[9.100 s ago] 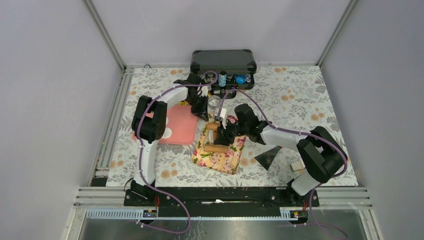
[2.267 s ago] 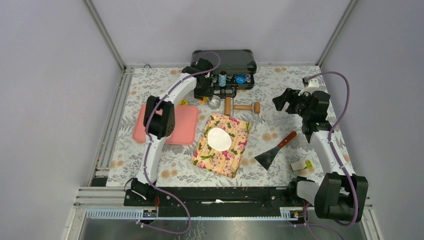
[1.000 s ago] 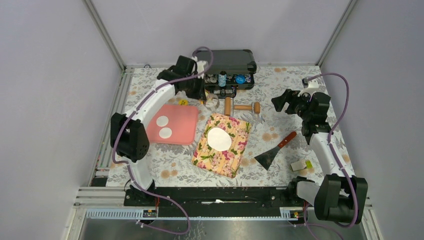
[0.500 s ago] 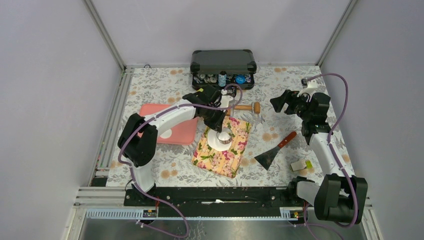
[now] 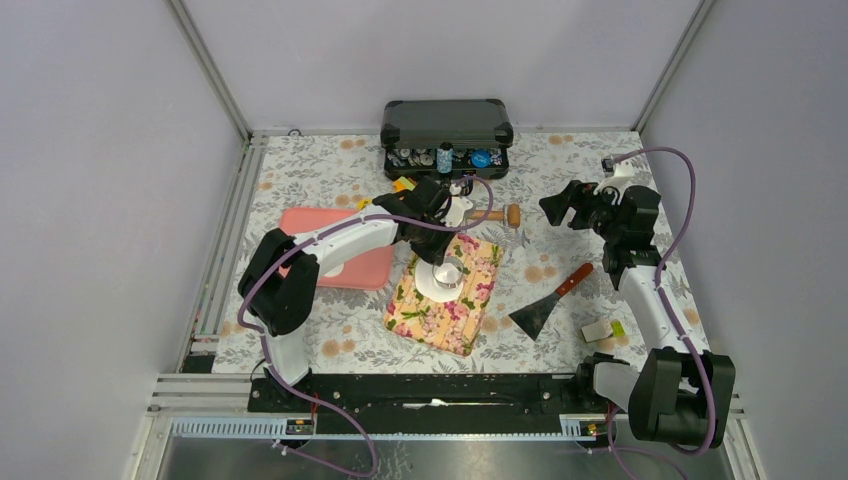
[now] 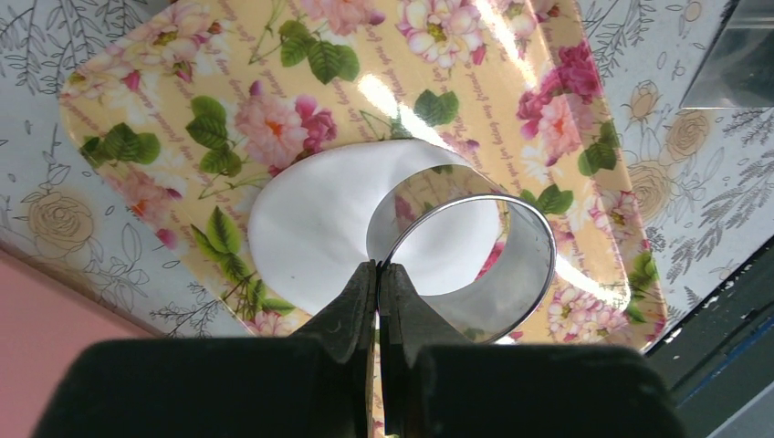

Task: Roll out the dumpling wrappers from the dough
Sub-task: Press the dumpling wrapper on the work surface.

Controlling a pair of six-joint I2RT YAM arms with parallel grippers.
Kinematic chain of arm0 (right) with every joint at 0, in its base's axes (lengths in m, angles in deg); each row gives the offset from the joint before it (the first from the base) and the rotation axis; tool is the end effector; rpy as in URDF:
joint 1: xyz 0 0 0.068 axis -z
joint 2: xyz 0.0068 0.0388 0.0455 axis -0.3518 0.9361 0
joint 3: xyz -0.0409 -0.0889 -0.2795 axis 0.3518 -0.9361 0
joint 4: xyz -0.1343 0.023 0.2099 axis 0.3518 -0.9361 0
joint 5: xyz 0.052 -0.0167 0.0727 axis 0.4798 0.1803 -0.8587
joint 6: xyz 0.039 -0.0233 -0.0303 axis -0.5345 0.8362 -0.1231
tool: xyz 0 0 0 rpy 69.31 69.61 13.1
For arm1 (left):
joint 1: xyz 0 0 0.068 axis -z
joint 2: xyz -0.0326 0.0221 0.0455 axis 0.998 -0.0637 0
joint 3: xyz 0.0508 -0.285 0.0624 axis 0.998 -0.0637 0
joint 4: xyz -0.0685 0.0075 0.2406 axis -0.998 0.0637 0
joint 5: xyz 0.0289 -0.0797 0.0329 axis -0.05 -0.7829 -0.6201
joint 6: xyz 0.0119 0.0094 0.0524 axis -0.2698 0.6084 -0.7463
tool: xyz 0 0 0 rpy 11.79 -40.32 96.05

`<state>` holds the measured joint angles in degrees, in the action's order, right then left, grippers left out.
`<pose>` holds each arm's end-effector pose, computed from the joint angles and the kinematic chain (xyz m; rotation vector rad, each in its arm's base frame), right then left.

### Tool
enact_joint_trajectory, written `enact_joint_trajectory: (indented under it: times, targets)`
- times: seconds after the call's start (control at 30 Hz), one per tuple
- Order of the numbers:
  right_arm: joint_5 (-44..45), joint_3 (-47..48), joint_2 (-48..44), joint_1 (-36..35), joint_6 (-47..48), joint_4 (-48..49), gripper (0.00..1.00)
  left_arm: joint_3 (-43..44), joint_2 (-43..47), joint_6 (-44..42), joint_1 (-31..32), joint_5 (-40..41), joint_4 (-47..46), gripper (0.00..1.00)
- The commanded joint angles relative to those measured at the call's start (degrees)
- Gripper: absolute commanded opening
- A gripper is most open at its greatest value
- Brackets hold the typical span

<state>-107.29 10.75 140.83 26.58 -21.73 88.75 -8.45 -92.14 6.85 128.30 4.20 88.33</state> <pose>0.2380 -0.0059 0.3098 -0.1431 1.7517 0.5374 0.2788 -0.2623 0.2495 1.0625 2.4739 -0.5513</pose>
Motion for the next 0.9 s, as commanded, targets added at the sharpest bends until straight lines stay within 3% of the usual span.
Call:
enact_joint_trajectory:
  times: [0.0,0.87]
  targets:
    - [-1.68,0.02,-1.03,0.17,-0.4,2.7,0.86,0.03,0.79,-1.54,0.34,2.66,-0.71,0.0]
    - [-1.69,-0.08,-0.94,0.31,-0.38,2.64,0.86,1.45,-2.29,-3.87,2.03,0.18,2.25,0.0]
